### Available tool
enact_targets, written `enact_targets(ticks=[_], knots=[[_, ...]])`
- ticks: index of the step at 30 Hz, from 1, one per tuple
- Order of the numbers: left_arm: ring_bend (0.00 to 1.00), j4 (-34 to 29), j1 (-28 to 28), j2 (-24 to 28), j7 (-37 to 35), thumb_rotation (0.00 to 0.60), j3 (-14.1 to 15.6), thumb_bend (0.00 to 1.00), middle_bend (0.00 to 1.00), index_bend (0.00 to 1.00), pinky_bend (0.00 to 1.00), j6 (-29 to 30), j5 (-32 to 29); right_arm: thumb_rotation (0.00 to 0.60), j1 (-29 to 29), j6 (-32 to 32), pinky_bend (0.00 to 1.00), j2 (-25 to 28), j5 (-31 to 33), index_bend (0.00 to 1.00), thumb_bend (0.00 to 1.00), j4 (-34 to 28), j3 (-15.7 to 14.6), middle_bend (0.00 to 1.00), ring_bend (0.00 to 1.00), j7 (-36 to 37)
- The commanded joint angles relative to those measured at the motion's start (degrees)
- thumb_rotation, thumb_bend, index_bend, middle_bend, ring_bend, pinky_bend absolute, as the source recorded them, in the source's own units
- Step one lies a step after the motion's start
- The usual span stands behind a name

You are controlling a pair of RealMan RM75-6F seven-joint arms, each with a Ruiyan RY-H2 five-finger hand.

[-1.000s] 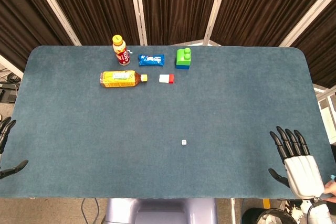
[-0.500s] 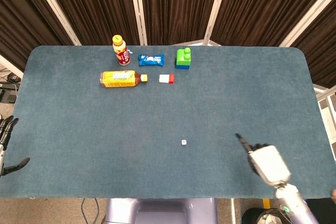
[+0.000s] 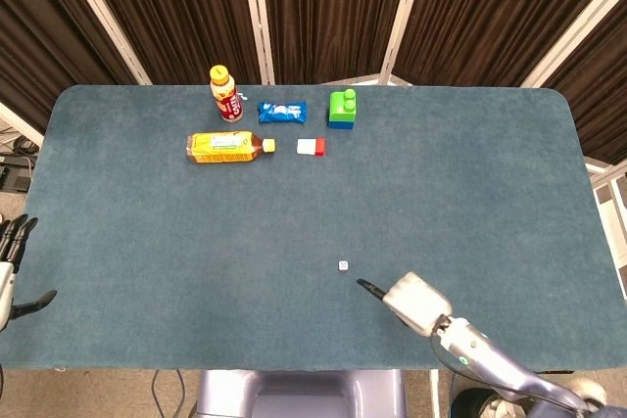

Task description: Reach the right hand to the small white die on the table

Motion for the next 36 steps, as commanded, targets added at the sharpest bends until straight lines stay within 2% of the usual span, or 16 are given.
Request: enact_targets(ticks=[1,16,36], knots=[[0.00,0.13,-0.17,-0.24,0.38,0.600,-0.07,0.00,0.00,0.00,0.00,-0.28,-0.33,0.600,2.52,-1.93,1.00,-2.82,0.71,0.00,0.93,2.39,0.91,0.68,0.72,-0.68],[0.00,0.48,-1.05,-0.72,1.03,0.600,0.21,0.00,0.00,0.00,0.00,-2.44,-1.56,0.600,6.15,-3.63,1.00,-7.75,7.16,0.00,0.93,8.10,1.44,0.68,0.72,-3.03],[0.00,0.21,-1.48,-1.04,2.20,0.600,0.60,0.00,0.00,0.00,0.00,-3.19,-1.97,0.600,7.85,-2.07,1.00,-9.18,10.61,0.00,0.93,9.91,-0.19,0.68,0.72,-5.26]])
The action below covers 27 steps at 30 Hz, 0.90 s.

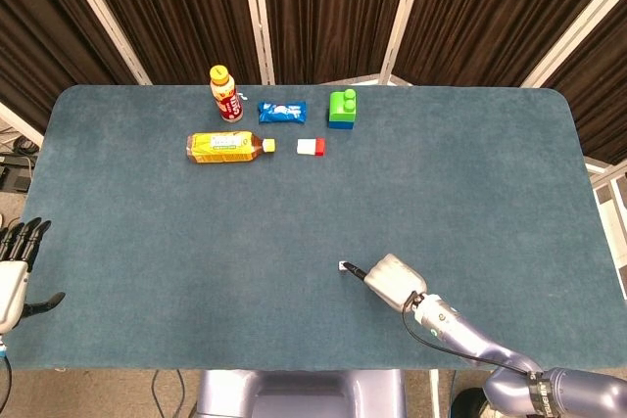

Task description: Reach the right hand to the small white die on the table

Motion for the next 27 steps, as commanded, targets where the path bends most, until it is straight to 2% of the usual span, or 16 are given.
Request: enact_targets(ticks=[1,16,27], knots=[[0.00,0.00,-0.01,-0.02,0.00,0.600,-0.01,0.00,0.00,0.00,0.00,0.04,-0.05,0.600,0.22,0.13,1.00,-0.16,0.20,0.00,0.93,0.11,-0.25,0.68,0.72,-0.17],[0.00,-0.14,-0.15,-0.08,0.28,0.600,0.04,0.00,0.00,0.00,0.00,0.00,-0.28,0.600,0.95,-0.26,1.00,0.24,2.67,0.01,0.93,-2.17,-2.51,0.68,0.72,-2.32],[0.00,-0.20,-0.19,-0.27,0.73,0.600,0.16,0.00,0.00,0.00,0.00,0.05,-0.34,0.600,0.52,2.20,1.00,2.88,-2.10,0.02,0.93,-6.94,-5.96,0.68,0.72,-2.82]])
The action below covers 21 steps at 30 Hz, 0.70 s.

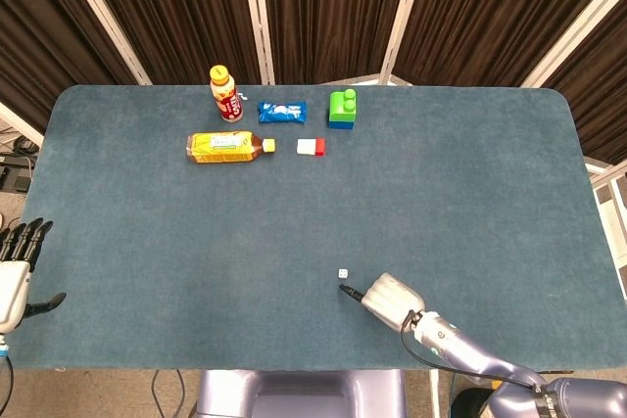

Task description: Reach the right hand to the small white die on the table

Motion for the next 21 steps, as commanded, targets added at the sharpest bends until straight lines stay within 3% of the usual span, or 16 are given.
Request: enact_targets(ticks=[1,4,10,13,15,16,18,20,21], knots=[[0.00,-0.03,0.03,0.00,-0.04,0.600,0.05,0.00,0.00,0.00,0.00,0.05,0.05,0.600,-0.36,1.96,1.00,1.24,-2.75,0.02,0.93,-1.76,-0.97,0.68,0.72,0.69],[0.00,-0.10,0.05,0.06,-0.10,0.600,0.08,0.00,0.00,0.00,0.00,0.14,0.14,0.600,-0.83,4.68,1.00,2.65,-5.90,0.02,0.92,-3.01,-1.40,0.68,0.72,1.84],[0.00,-0.38,0.23,0.56,-1.15,0.600,0.04,0.00,0.00,0.00,0.00,0.66,0.55,0.600,-3.53,16.03,0.99,6.17,-14.65,0.02,0.87,-1.55,-1.85,0.68,0.72,7.37],[0.00,-0.51,0.33,0.90,-1.91,0.600,0.06,0.00,0.00,0.00,0.00,1.04,1.08,0.600,-5.60,22.19,0.89,7.69,-17.39,0.02,0.64,0.82,-2.26,0.61,0.70,11.95],[0.00,-0.61,0.46,1.19,-2.48,0.600,0.14,0.00,0.00,0.00,0.00,1.47,1.69,0.600,-7.79,28.23,0.72,8.99,-18.84,0.02,0.41,3.43,-2.10,0.45,0.58,15.48],[0.00,-0.69,0.55,1.35,-2.82,0.600,0.20,0.00,0.00,0.00,0.00,1.72,2.05,0.600,-9.08,31.75,0.59,9.26,-19.57,0.02,0.29,5.06,-1.87,0.35,0.47,17.25],[0.00,-0.69,0.75,1.63,-3.60,0.600,0.35,0.00,0.00,0.00,0.00,2.25,2.81,0.600,-12.71,38.76,0.24,9.63,-18.75,0.01,0.06,8.77,-1.09,0.13,0.17,20.60],[0.00,-0.48,0.86,1.66,-4.02,0.600,0.46,0.00,0.00,0.00,0.00,2.64,3.39,0.600,-15.18,41.37,0.05,10.28,-16.23,0.00,0.00,9.26,-0.50,0.02,0.02,21.78],[0.00,-0.21,0.89,1.56,-4.22,0.600,0.49,0.00,0.00,0.00,0.00,2.94,3.85,0.600,-16.77,42.42,0.01,11.03,-14.02,0.00,0.00,8.37,-0.20,0.00,0.00,22.64]])
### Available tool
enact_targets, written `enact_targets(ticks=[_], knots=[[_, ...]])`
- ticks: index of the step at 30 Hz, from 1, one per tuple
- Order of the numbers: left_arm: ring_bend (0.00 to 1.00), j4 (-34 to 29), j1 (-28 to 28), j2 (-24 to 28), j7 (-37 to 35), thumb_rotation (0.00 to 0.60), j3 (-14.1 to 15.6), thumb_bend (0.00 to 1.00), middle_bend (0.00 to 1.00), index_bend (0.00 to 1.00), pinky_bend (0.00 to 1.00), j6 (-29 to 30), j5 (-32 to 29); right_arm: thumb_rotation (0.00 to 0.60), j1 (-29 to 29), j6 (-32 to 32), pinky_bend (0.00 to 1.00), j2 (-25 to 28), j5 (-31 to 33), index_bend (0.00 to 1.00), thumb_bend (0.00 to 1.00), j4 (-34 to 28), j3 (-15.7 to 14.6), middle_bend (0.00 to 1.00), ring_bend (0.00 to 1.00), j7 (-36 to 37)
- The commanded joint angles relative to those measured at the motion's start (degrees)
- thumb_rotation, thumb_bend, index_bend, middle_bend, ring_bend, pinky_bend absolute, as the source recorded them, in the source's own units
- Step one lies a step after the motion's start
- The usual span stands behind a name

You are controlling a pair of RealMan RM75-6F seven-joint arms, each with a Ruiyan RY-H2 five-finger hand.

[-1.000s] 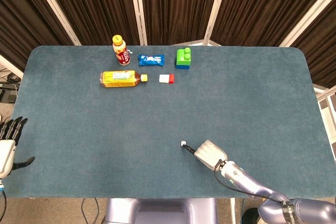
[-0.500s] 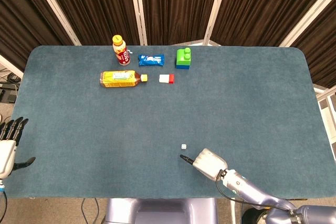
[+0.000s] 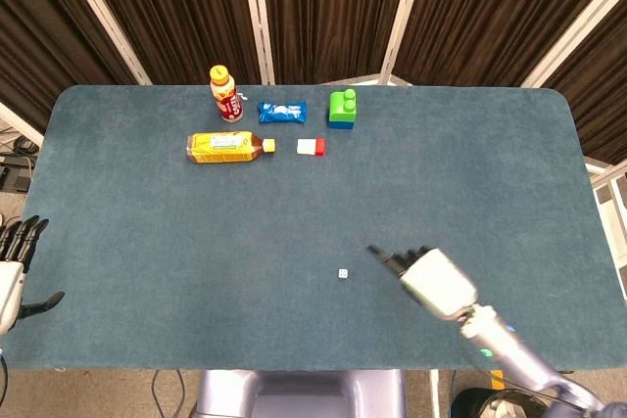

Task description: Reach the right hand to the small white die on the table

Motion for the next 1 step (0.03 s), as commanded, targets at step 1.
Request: enact_targets(ticks=[1], knots=[[0.00,0.71,0.17,-0.19,-0.55,0.600,0.12,0.00,0.00,0.00,0.00,0.82,1.11,0.600,-8.59,9.71,0.00,3.47,4.84,0.00,0.00,2.30,1.44,0.00,0.00,6.85]])
